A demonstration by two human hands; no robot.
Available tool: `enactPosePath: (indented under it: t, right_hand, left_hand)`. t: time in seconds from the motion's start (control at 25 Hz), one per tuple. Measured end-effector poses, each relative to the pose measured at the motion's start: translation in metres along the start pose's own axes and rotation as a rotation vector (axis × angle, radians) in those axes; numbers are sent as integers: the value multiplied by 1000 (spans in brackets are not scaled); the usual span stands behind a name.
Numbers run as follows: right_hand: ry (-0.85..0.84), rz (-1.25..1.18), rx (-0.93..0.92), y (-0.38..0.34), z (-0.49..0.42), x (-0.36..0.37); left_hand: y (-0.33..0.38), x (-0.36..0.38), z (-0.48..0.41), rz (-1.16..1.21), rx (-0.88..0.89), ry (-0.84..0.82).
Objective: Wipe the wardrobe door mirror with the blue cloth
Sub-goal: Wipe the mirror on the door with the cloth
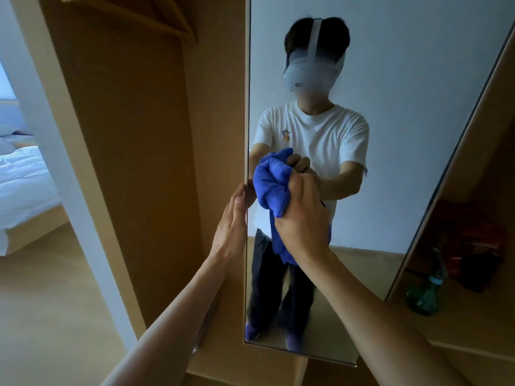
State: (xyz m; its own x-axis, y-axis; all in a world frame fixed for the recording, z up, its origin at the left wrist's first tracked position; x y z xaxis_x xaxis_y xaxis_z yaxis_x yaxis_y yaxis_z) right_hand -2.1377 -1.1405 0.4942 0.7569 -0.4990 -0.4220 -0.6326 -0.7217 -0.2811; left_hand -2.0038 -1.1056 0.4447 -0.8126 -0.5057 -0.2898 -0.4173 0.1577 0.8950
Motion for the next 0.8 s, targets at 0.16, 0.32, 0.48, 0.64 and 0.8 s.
enactPosePath:
  t: [0.16,0.32,0.48,0.64,0.8]
  right_hand:
    - [-159,-40,-26,-12,5,18]
    - [-261,-64,-68,-11,-2,20]
    - [-287,78,-231,-5,-11,-2]
    - [-294,192,-317,-9,-10,-9]
    - [-285,241,-321,-7,-2,-1]
  left_hand:
    - [-6,-5,-3,42,-41,-43]
    - [-12,-7,-3,73,-59,-74]
    - [-12,-10,-3,84,-46,-116]
    - [-19,-9,-1,80,1,-122]
    - [-27,-8,-3,94,-23,-141]
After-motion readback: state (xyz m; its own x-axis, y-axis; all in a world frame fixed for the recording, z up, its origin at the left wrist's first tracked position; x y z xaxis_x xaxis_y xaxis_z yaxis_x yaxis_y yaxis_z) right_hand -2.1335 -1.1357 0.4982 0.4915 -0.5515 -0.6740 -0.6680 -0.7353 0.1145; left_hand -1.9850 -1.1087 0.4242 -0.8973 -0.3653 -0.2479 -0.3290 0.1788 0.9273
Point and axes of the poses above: each hand's wrist, its own z-axis away from the middle knuckle, its own x-axis out of the palm, y = z × x, the point moved 1 cm from there along -z, towards the middle knuckle, and after that the axes turned 9 degrees about -z, right-handed, at the moved point
